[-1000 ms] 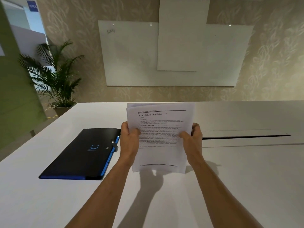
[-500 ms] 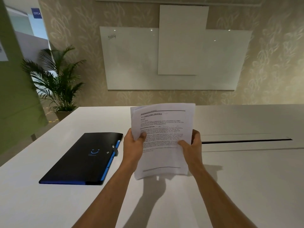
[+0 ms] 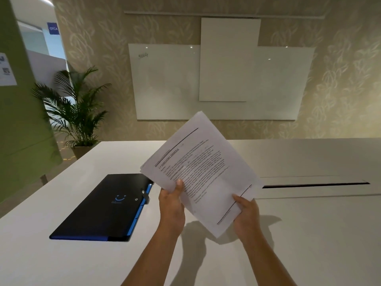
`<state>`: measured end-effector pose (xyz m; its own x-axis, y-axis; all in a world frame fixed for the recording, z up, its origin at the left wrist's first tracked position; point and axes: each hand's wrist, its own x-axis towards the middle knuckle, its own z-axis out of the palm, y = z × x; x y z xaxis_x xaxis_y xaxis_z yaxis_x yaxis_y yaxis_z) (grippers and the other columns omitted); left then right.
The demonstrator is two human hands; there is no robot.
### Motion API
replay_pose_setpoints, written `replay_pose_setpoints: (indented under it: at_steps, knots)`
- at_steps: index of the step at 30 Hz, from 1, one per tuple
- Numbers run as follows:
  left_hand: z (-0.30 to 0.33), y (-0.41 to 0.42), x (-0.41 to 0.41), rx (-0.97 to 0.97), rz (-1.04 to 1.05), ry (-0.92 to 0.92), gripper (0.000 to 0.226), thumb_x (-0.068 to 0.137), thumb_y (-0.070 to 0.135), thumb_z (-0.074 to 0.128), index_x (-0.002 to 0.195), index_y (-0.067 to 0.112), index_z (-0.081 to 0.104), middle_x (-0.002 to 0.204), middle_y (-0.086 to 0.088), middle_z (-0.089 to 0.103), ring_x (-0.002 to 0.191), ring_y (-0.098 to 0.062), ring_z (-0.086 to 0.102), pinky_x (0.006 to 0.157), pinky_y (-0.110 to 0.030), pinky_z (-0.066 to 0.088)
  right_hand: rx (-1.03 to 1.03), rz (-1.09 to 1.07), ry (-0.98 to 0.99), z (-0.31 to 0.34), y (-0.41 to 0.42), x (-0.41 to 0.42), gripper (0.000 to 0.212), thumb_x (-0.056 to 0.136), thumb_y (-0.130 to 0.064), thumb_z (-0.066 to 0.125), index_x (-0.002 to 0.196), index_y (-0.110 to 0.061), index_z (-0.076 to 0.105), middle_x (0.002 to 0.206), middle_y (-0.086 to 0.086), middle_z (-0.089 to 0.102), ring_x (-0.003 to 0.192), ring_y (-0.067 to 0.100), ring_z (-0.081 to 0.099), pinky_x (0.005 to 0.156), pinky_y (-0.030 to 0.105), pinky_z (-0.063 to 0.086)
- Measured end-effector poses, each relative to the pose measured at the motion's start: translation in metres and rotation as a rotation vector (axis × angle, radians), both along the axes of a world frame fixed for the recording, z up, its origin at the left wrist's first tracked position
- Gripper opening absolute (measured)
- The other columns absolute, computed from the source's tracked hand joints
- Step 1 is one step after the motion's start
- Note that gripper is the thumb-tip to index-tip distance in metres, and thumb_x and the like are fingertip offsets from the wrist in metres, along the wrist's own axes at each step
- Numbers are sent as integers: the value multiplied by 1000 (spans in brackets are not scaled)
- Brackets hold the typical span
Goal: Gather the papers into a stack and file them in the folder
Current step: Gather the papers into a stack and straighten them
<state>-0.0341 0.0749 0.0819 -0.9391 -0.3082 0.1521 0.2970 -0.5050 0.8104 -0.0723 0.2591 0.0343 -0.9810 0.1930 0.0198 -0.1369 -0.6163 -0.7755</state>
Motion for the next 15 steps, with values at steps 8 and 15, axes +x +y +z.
replay_pose_setpoints:
  at_steps: [8,15]
  knots:
    - [-31,-24,-4,63,12,-75,57,84,-2,65,129,30,52,123,-6,65,112,-23,63,90,-48,54,289,-9,109,13,34,-7,27,80,3,66,100,-14,72,100,10,76,86,28,73,61,32,59]
    - [-25,-66,-15,-378,209,-181,40,82,9,73,114,22,53,111,-4,66,98,-23,67,67,-31,60,452,-16,139,26,47,-16,23,71,-5,69,92,-11,72,93,11,76,86,36,71,69,43,58]
